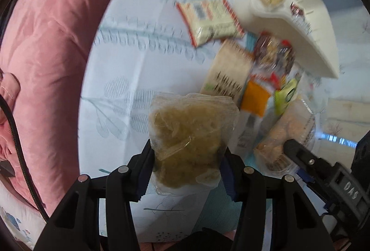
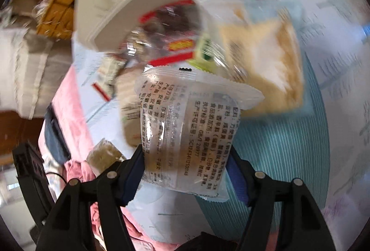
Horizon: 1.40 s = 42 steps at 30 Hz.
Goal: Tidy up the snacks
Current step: 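Carry both bags over the white basket, then open both grippers to drop the bags into the basket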
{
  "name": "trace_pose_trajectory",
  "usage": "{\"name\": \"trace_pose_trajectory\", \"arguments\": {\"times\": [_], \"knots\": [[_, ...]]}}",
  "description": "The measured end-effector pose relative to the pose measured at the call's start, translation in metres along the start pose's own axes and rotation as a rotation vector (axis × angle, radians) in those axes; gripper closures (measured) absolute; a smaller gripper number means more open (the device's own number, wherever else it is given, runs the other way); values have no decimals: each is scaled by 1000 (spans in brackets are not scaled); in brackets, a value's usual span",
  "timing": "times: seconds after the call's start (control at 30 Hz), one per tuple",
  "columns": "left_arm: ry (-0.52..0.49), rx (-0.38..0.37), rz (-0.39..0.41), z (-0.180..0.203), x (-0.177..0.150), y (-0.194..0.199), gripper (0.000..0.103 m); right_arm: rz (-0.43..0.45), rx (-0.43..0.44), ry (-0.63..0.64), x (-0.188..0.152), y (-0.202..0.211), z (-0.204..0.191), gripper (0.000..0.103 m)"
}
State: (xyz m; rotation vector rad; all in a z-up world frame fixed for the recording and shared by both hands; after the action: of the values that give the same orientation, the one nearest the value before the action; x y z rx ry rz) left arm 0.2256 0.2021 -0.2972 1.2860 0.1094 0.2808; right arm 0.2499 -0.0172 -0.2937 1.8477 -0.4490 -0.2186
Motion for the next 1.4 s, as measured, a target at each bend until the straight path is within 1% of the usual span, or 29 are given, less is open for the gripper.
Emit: {"name": "trace_pose_trajectory", "arguments": {"times": [0.07,0.23,0.27,0.37,0.53,0.57,0.73,0.83,1.03,1.07,1.1,1.17,1.23,1.3,1.37,1.4], "knots": [[-1,-7,29,6,12,14,53,19,31,38,1,9,-8,36],[-9,-21,131,38,48,50,53,104,99,119,27,28,-28,36],[-9,-23,149,54,54,52,53,126,112,137,34,33,-29,36],[-15,-25,215,83,75,65,53,186,136,185,55,45,-37,36],[-34,-41,279,131,98,69,53,269,171,239,89,62,-37,36],[-37,-42,293,139,103,69,53,286,179,249,96,69,-31,36],[-33,-72,328,172,112,60,53,367,205,281,133,84,-21,35],[-34,-78,357,187,118,49,53,404,195,310,149,85,-11,35],[-17,-80,354,203,127,30,52,442,163,342,173,84,8,34],[-16,-78,358,204,128,28,52,451,156,342,177,84,12,34],[-14,-76,363,205,129,25,52,453,152,341,179,85,14,30],[-15,-64,359,207,130,21,51,453,126,332,182,81,20,28],[-9,-47,348,207,129,18,49,439,113,326,185,77,25,27],[0,-38,343,207,128,15,42,435,109,323,187,76,30,27],[2,-37,351,207,126,17,39,443,105,320,186,79,34,26],[2,-34,355,206,125,18,31,447,101,318,186,80,36,26]]}}
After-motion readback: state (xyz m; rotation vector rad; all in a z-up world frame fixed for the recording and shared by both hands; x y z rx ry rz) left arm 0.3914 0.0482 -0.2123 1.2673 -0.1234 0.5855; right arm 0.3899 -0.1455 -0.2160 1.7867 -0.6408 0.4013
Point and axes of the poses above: each gripper's, at about its wrist camera, not at the fingertips, and y roughly against the way its jaws point, z to its right, x to its top, the point moved 5 cm from there along -y, roughly the way its jaws point, and after that the axes turned 10 degrees about z, right-handed, at the moved point
